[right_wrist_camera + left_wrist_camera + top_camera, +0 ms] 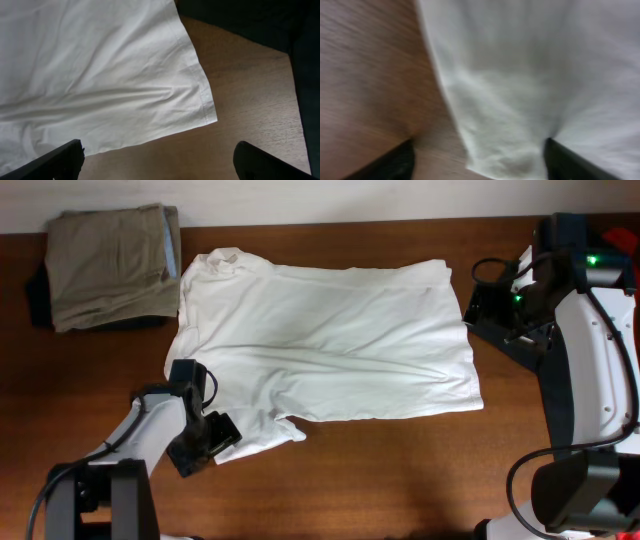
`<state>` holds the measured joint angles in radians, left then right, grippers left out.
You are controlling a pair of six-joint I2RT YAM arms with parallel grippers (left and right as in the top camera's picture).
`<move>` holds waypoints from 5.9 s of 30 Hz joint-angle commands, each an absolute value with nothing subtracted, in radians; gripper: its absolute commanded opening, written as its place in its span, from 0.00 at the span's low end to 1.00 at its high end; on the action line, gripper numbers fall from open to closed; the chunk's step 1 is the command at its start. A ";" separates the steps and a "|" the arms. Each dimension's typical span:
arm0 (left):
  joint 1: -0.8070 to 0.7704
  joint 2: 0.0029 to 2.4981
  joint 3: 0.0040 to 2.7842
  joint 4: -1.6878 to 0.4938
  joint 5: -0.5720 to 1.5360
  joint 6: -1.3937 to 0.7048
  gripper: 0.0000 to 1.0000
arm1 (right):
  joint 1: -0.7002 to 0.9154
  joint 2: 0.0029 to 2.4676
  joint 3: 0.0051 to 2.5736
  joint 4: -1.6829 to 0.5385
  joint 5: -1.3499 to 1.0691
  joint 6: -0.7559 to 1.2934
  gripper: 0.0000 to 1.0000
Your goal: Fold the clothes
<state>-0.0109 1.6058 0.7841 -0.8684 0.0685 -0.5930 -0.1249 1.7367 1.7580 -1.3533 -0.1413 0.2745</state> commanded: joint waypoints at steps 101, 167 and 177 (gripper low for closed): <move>-0.010 1.623 1.018 -0.419 -0.154 -0.368 0.47 | -0.089 1.702 1.111 -0.305 -0.315 0.618 0.33; 0.212 1.675 1.061 -0.622 -0.128 -0.507 0.00 | -0.096 1.712 1.114 -0.561 -0.212 0.564 0.19; 0.212 1.675 1.061 -0.627 -0.128 -0.500 0.01 | -0.096 1.836 1.113 -0.431 -0.173 0.553 0.43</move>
